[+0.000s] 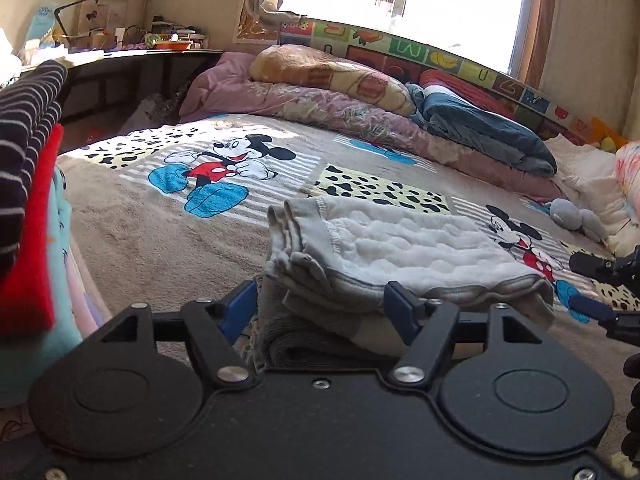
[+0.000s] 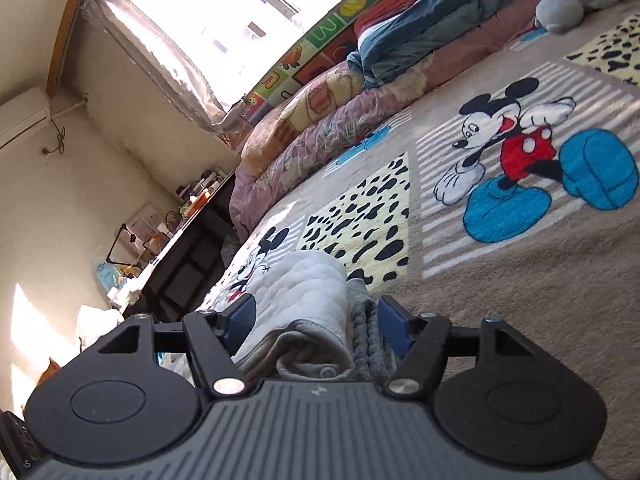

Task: Fold clothes
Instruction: 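Carry the folded sweatshirt with both tools onto the grey clothes stack, then release the sweatshirt on the stack and withdraw both tools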

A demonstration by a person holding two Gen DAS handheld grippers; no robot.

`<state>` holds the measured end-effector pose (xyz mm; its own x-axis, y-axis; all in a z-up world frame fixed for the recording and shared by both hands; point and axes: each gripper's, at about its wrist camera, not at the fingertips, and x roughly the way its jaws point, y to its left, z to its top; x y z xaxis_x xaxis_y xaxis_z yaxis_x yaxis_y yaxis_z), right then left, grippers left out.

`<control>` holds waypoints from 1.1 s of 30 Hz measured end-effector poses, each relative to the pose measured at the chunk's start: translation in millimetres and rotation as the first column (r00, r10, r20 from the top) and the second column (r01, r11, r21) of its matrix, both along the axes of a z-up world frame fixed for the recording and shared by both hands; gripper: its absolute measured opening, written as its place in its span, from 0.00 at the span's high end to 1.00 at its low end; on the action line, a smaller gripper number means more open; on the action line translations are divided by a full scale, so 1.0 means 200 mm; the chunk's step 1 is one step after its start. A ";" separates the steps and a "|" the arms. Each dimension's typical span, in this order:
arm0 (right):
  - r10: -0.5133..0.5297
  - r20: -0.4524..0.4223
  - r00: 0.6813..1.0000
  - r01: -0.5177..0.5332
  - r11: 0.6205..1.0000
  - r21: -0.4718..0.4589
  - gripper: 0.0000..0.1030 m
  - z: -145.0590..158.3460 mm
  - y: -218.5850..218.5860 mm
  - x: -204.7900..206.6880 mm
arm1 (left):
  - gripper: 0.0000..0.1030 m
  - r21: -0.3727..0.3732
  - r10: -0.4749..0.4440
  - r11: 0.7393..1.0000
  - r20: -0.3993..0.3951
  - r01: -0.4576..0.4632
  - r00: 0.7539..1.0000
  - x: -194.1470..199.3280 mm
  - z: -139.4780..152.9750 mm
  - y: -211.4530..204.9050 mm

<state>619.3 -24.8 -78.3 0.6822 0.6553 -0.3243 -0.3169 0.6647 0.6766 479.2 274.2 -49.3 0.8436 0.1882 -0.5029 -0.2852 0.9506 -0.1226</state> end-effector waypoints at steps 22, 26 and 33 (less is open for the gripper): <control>0.014 0.006 1.000 -0.009 0.885 -0.466 0.00 0.59 0.14 -0.68 | 0.00 0.100 0.026 0.995 -0.068 -0.019 0.997 -0.47 0.42 -0.27; 0.018 0.019 1.000 -0.006 0.869 -0.495 0.00 0.67 0.15 -0.78 | 0.00 0.111 0.034 0.993 -0.074 -0.025 0.997 -0.54 0.46 -0.31; 0.014 0.044 0.999 0.012 0.840 -0.542 0.00 0.76 0.15 -0.93 | 0.00 0.114 0.040 0.993 -0.069 -0.032 0.997 -0.66 0.52 -0.38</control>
<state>433.2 4.5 74.5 0.7038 0.3844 -0.5974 -0.3386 0.9208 0.1935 347.3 198.7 55.3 0.7981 0.2761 -0.5355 -0.3233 0.9463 0.0061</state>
